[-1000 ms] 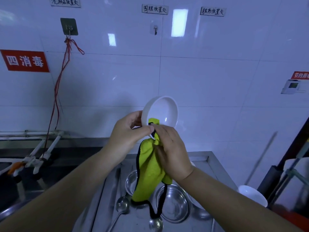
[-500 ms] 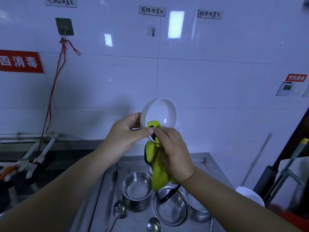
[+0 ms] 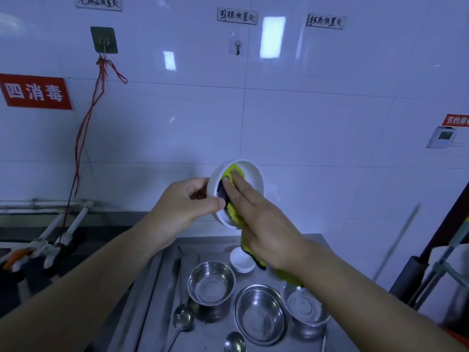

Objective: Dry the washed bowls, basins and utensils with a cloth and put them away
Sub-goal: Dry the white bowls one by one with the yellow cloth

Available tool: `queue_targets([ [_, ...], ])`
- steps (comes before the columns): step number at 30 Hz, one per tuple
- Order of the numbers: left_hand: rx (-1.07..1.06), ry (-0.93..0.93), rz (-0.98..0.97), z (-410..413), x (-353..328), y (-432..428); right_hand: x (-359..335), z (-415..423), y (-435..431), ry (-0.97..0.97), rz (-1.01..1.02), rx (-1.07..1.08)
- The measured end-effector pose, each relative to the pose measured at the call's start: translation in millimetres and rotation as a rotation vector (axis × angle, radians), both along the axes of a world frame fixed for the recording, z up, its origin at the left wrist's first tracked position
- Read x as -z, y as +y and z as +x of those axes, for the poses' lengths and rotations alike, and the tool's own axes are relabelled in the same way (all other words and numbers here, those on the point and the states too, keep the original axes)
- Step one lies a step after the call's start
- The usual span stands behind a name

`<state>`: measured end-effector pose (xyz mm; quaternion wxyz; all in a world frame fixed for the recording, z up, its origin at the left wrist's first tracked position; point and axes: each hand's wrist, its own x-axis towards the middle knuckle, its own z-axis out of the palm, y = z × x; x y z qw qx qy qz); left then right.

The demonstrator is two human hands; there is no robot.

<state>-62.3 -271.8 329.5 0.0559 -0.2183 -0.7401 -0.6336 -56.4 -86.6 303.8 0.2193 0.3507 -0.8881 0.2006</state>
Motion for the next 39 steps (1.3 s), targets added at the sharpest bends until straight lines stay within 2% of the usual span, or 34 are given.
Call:
queue_targets([
  [3, -0.001, -0.008, 0.035, 1.2, 0.1, -1.3, 9.6, 8.6, -5.8, -0.031, -0.028, -0.097],
  [6, -0.019, -0.033, 0.034, 3.7, 1.3, -5.5, 24.2, 6.2, 9.4, 0.125, 0.113, -0.067],
  [9, -0.023, -0.052, -0.011, 5.7, 3.5, -6.0, 29.7, -2.5, 19.0, 0.275, 0.225, 0.06],
  [12, -0.01, -0.069, -0.004, 6.8, 4.2, -1.7, 23.0, -6.5, 11.6, 0.22, 0.152, 0.088],
  [15, -0.009, -0.058, 0.044, 7.0, 4.2, 2.9, 12.1, -1.5, 1.6, 0.112, 0.035, -0.031],
  [18, -0.045, -0.059, 0.107, 8.0, 1.9, 3.9, 16.7, 2.9, -4.9, 0.135, 0.015, -0.117],
  [20, -0.052, -0.069, 0.063, 7.6, 1.6, -0.4, 22.6, -2.4, 2.9, 0.229, 0.081, -0.125],
  [24, 0.018, -0.181, 0.013, 11.7, -5.7, -5.8, 30.6, -15.7, 28.7, 0.538, 0.187, -0.109],
  [26, 0.045, -0.198, -0.085, 11.6, -8.7, -5.6, 33.1, -20.2, 33.2, 0.581, 0.207, -0.109],
  [27, 0.023, -0.152, -0.173, 10.5, -9.0, -7.0, 34.1, -22.1, 34.0, 0.576, 0.205, -0.106],
  [29, -0.129, 0.1, -0.46, 5.9, -7.5, -13.1, 35.6, -25.3, 36.7, 0.545, 0.216, -0.095],
  [31, -0.272, 0.513, -0.811, 4.5, -8.0, -16.6, 36.3, -25.5, 39.2, 0.51, 0.237, -0.093],
  [33, -0.226, 0.99, -1.049, 3.5, -7.6, -14.9, 35.6, -23.8, 39.1, 0.459, 0.234, -0.108],
  [34, -0.152, 1.163, -1.116, 4.2, -7.6, -13.8, 35.1, -23.0, 38.2, 0.435, 0.228, -0.115],
  [36, -0.025, 1.325, -1.228, 6.2, -5.7, -11.8, 34.3, -21.4, 36.6, 0.393, 0.216, -0.127],
  [39, 0.005, 1.364, -1.356, 6.9, -2.1, -11.0, 33.0, -20.2, 37.2, 0.347, 0.188, -0.133],
])
